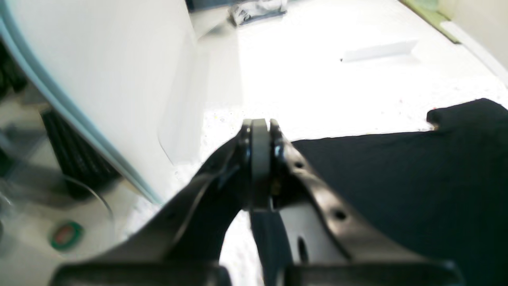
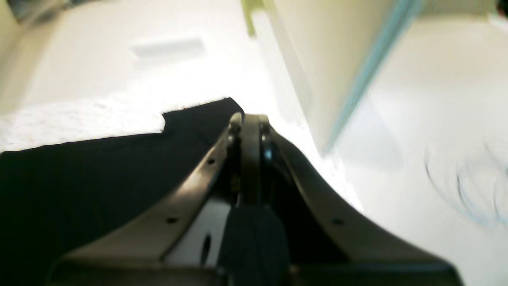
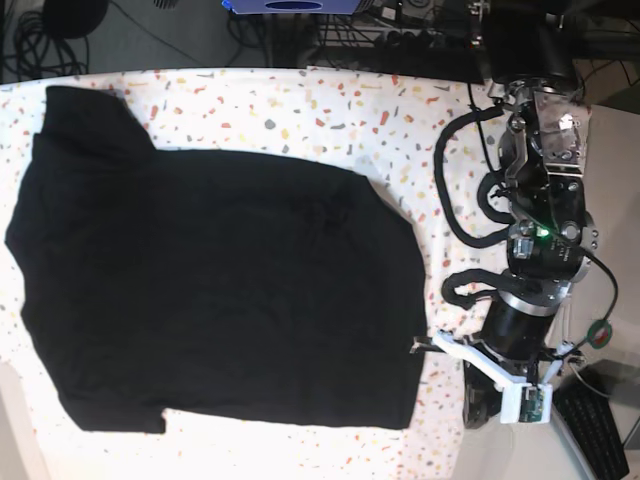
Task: Layout the t-shirt on the table in an organized manner, then fold the t-shirt properly
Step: 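Release the hem and raise the left gripper beside the shirt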
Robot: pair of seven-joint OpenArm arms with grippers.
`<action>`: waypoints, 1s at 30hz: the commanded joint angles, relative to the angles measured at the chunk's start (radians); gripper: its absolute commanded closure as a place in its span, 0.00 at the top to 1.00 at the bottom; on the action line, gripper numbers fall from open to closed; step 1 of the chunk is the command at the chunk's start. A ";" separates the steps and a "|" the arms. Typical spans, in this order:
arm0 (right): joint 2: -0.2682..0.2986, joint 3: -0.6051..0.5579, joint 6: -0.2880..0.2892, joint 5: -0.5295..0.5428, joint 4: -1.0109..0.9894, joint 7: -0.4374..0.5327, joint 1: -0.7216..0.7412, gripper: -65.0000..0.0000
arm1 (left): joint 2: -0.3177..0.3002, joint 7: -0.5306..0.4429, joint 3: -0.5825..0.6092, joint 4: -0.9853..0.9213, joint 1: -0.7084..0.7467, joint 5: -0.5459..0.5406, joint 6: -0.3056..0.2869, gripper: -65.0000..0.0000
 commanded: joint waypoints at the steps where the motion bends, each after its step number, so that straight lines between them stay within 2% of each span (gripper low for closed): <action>1: 0.014 0.000 0.000 0.000 -0.026 0.019 -0.011 0.00 | -0.007 -0.024 0.000 -0.011 0.008 -0.004 -0.004 0.00; 4: -0.032 -0.077 0.000 -0.002 -0.158 0.027 -0.067 0.00 | 0.001 -0.048 0.000 -0.106 0.097 0.003 -0.004 0.00; 7: -0.064 -0.189 0.000 -0.003 -0.325 0.029 -0.095 0.00 | -0.007 -0.196 0.000 -0.258 0.183 0.003 -0.004 0.00; 10: -0.066 -0.275 0.000 -0.003 -0.425 0.036 -0.090 0.00 | -0.044 -0.335 0.000 -0.344 0.216 0.004 -0.004 0.00; 13: -0.028 -0.270 0.000 -0.003 -0.399 0.056 -0.069 0.00 | -0.085 -0.308 0.036 -0.287 0.182 0.004 -0.001 0.00; 17: 0.041 -0.157 0.000 -0.002 -0.196 0.053 -0.074 0.00 | -0.091 -0.098 0.032 -0.097 0.067 -0.004 0.001 0.00; 19: 0.049 -0.063 0.000 0.000 -0.061 0.032 -0.078 0.00 | -0.091 0.008 0.032 -0.002 0.005 -0.004 0.001 0.00; 21: 0.049 0.000 0.000 0.001 -0.009 -0.013 -0.080 0.00 | -0.088 0.048 0.033 0.032 -0.012 -0.004 0.001 0.00; 23: 0.044 0.015 0.000 0.001 -0.023 -0.057 -0.077 0.00 | -0.076 0.050 0.047 0.006 -0.008 0.003 0.001 0.00; 26: -0.015 -0.042 0.000 -0.002 -0.138 -0.088 -0.094 0.00 | -0.072 0.025 0.047 -0.124 0.081 0.003 -0.002 0.00; 27: -0.028 -0.062 0.000 -0.003 -0.185 -0.082 -0.101 0.00 | -0.072 -0.015 0.047 -0.170 0.110 0.003 -0.002 0.00; 30: -0.049 -0.125 0.000 -0.003 -0.319 -0.036 -0.127 0.00 | -0.073 -0.222 0.047 -0.287 0.202 0.004 -0.002 0.00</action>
